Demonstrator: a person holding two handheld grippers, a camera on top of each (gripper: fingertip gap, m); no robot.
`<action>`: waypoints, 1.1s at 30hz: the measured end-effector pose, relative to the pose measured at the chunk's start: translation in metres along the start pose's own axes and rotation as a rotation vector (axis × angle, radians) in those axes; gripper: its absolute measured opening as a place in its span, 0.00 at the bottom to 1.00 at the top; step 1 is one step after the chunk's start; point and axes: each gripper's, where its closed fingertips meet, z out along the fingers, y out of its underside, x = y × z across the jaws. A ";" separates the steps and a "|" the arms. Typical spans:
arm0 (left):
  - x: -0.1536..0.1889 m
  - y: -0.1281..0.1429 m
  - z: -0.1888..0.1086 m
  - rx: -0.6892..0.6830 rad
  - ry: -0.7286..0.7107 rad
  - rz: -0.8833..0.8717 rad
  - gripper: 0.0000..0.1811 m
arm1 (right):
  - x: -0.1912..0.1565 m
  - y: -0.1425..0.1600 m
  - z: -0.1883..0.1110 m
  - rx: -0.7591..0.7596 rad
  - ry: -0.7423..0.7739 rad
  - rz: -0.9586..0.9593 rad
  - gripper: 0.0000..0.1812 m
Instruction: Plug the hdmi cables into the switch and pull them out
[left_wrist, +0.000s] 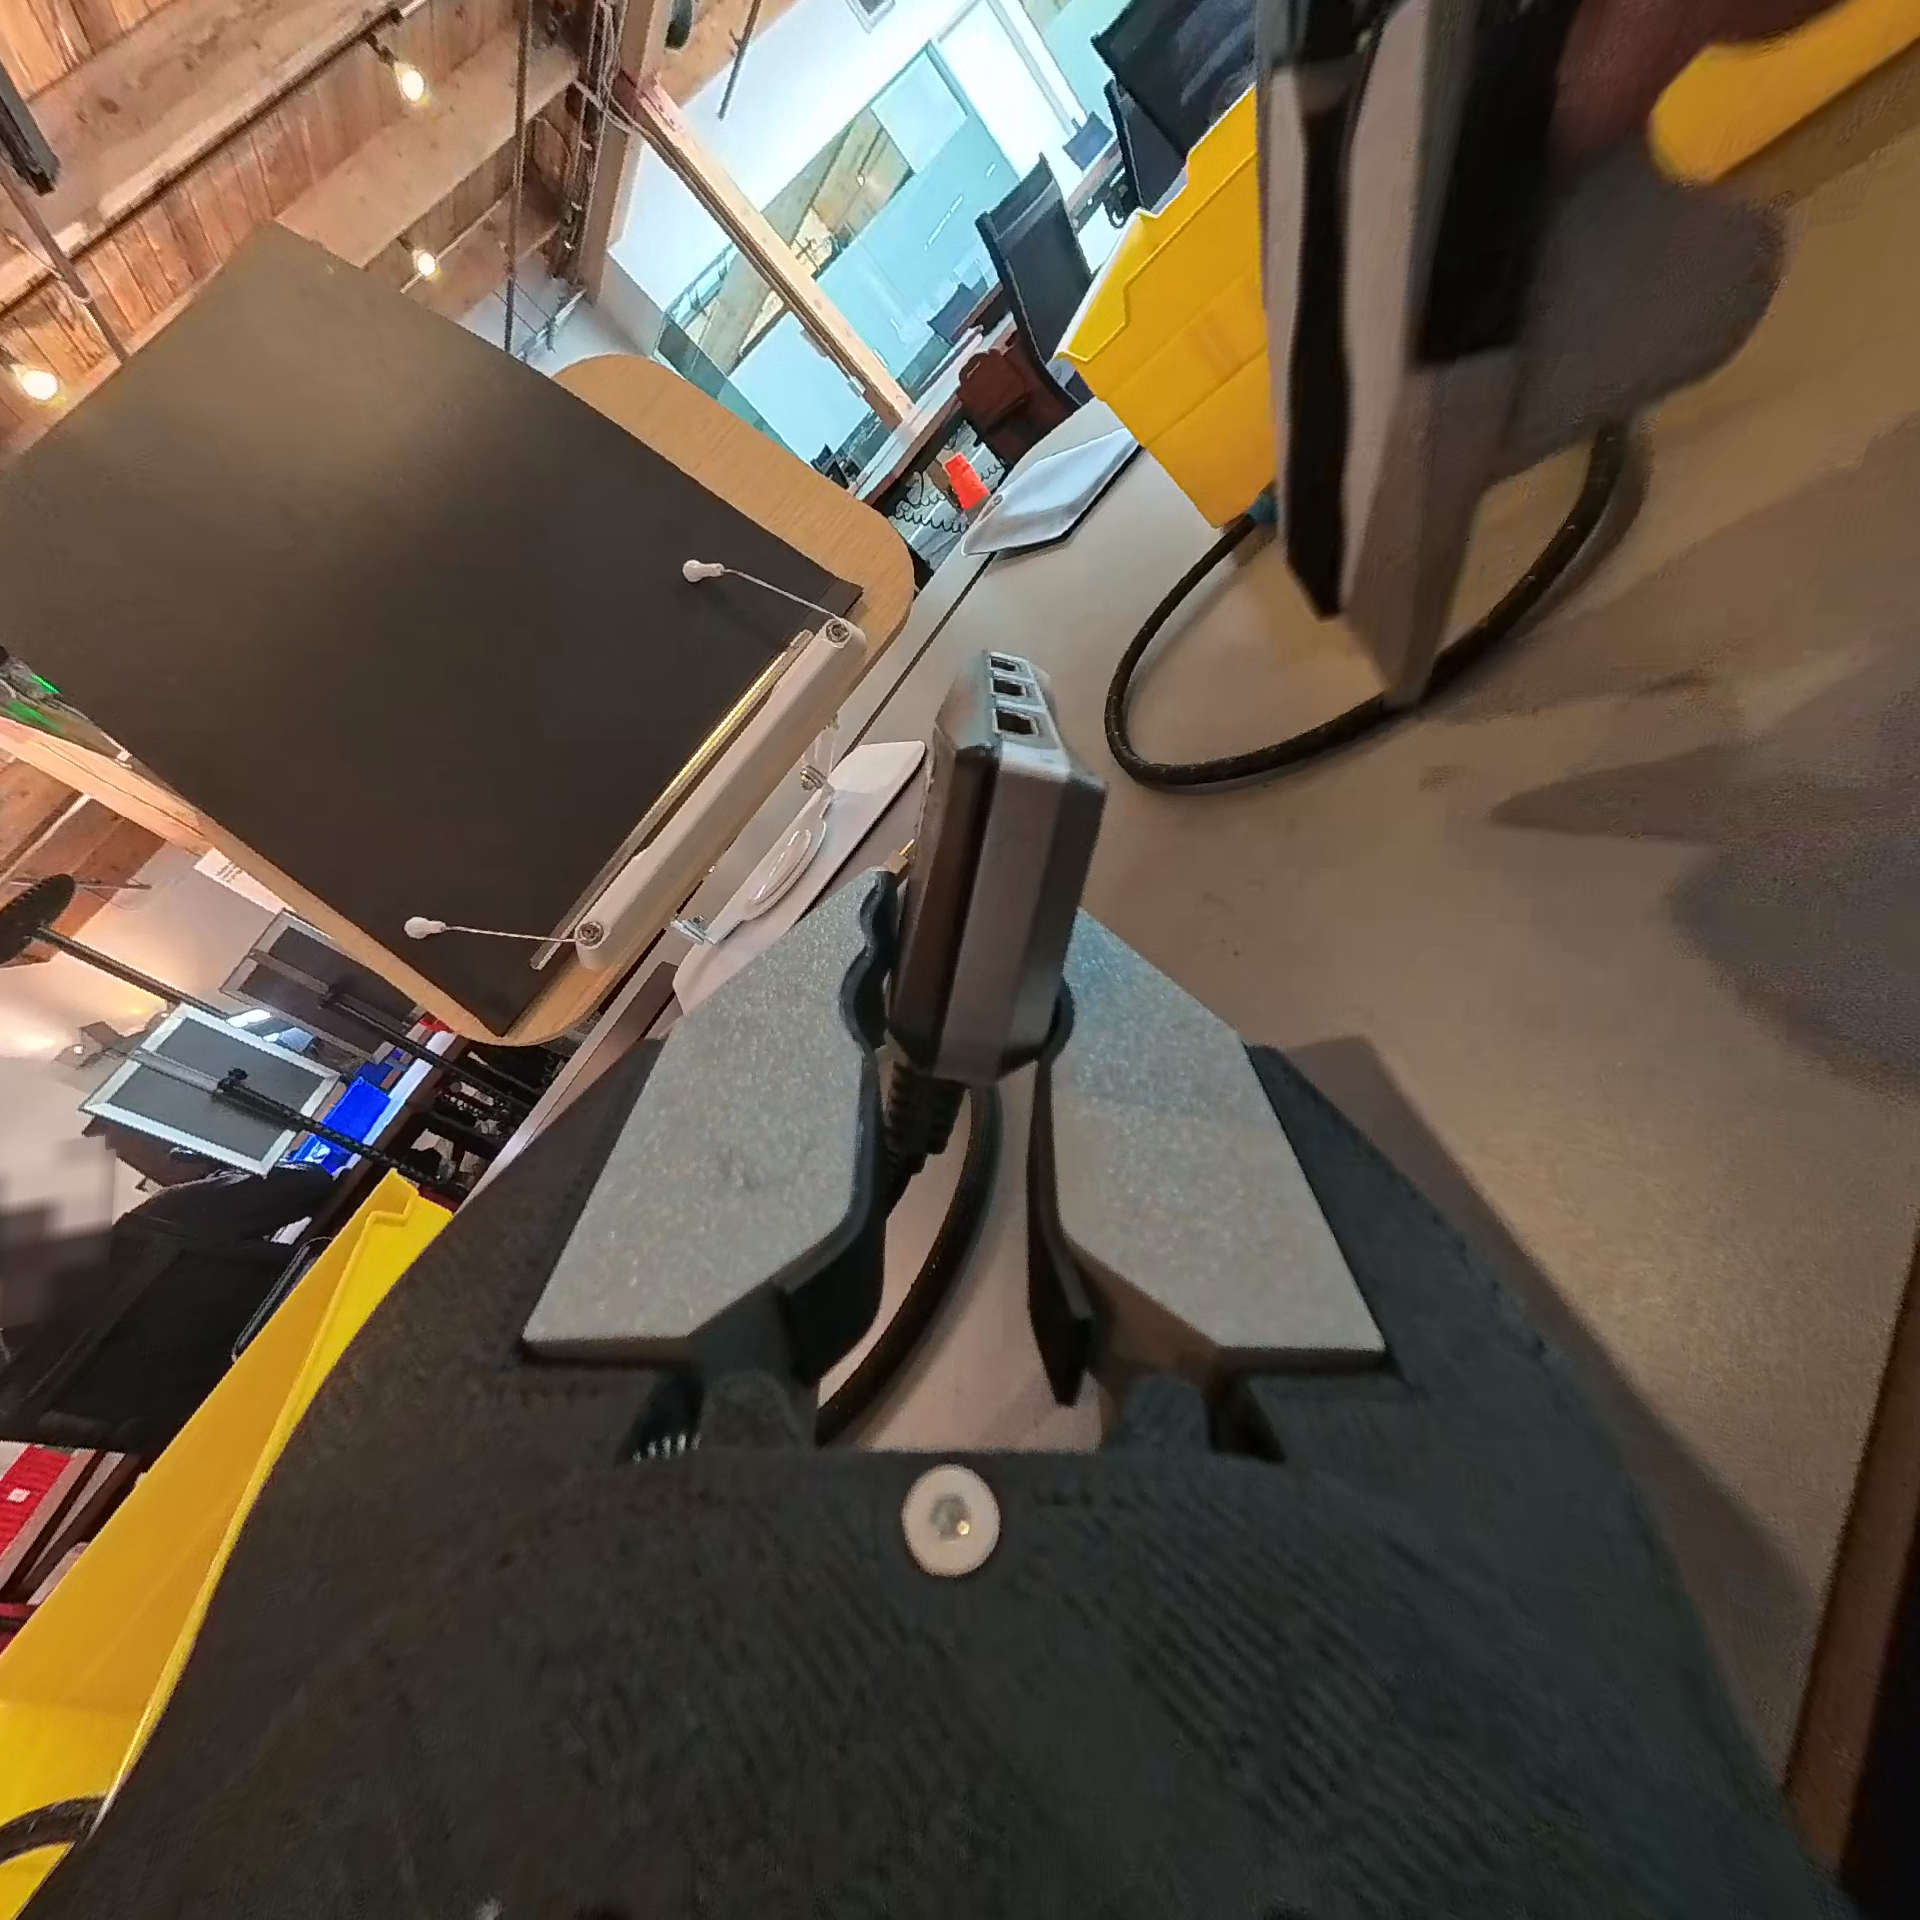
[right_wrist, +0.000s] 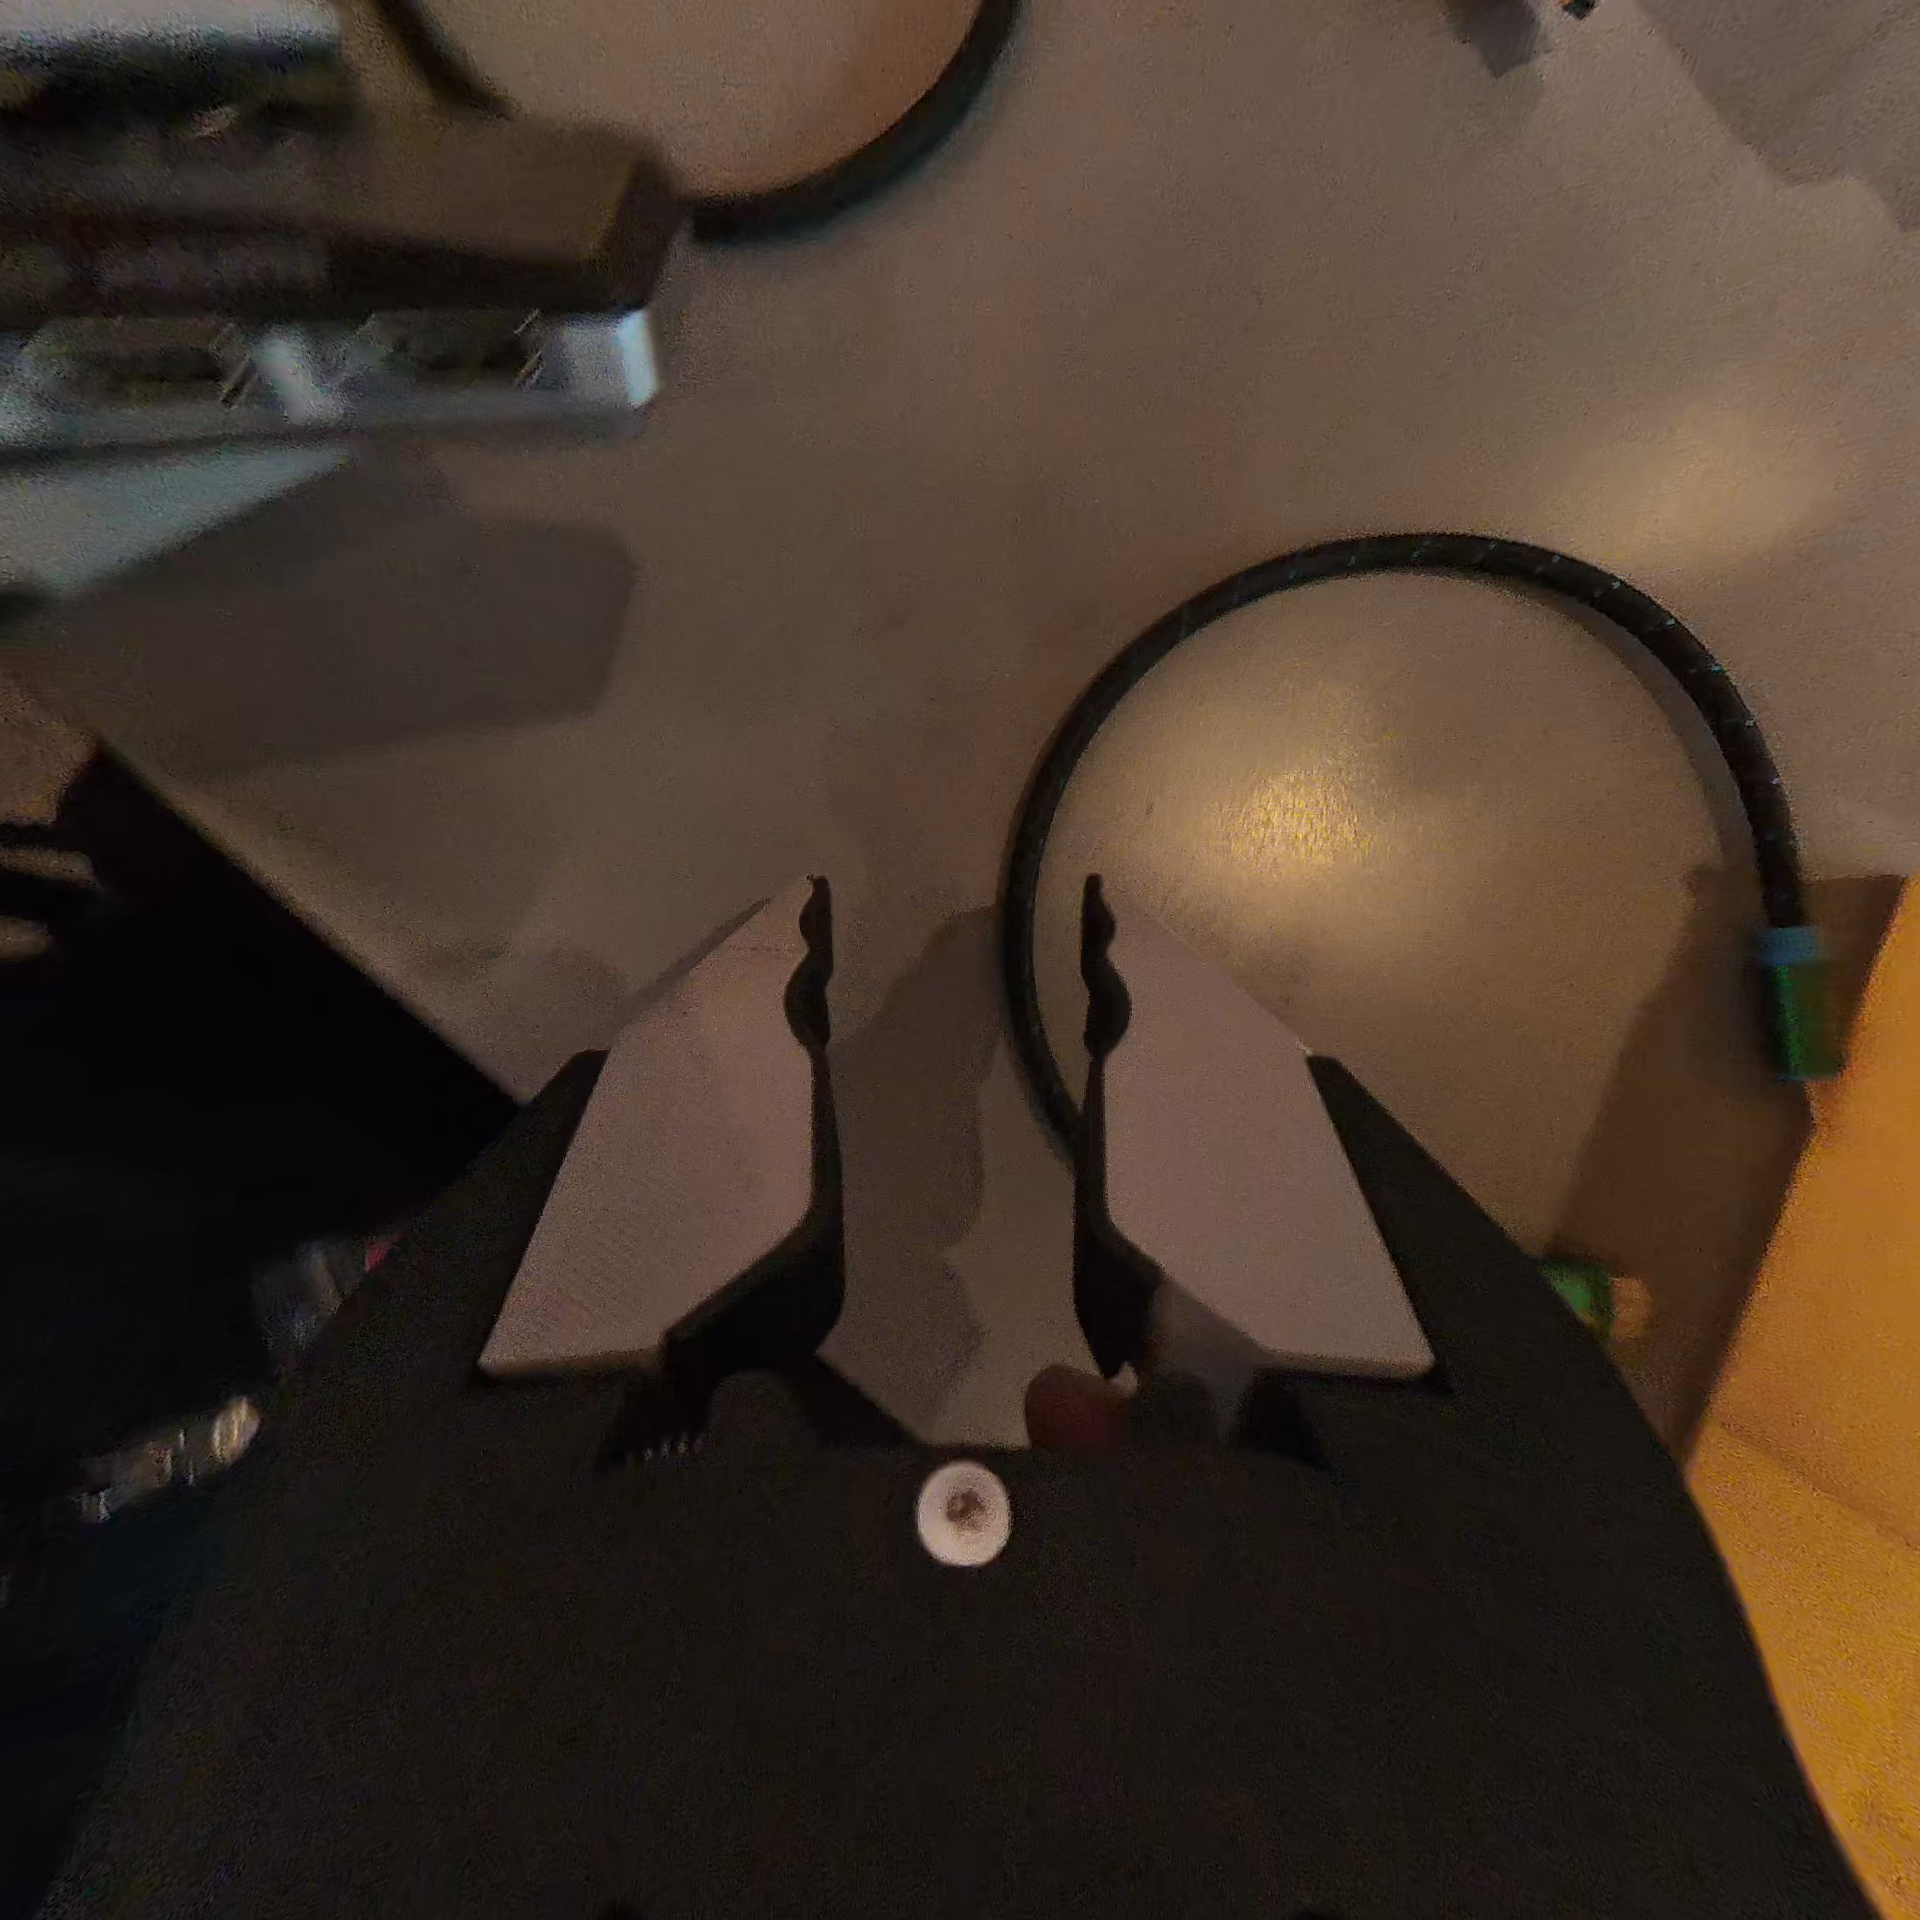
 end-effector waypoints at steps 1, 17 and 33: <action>0.000 0.000 0.000 0.000 0.000 0.001 0.12 | 0.005 -0.006 0.008 0.019 0.020 0.037 0.26; -0.001 0.000 -0.001 0.009 0.006 -0.011 0.12 | -0.006 -0.002 0.020 -0.118 -0.148 -0.442 0.05; 0.001 0.001 0.001 -0.004 0.000 0.025 0.12 | 0.035 0.069 -0.051 -0.291 0.161 -0.423 0.16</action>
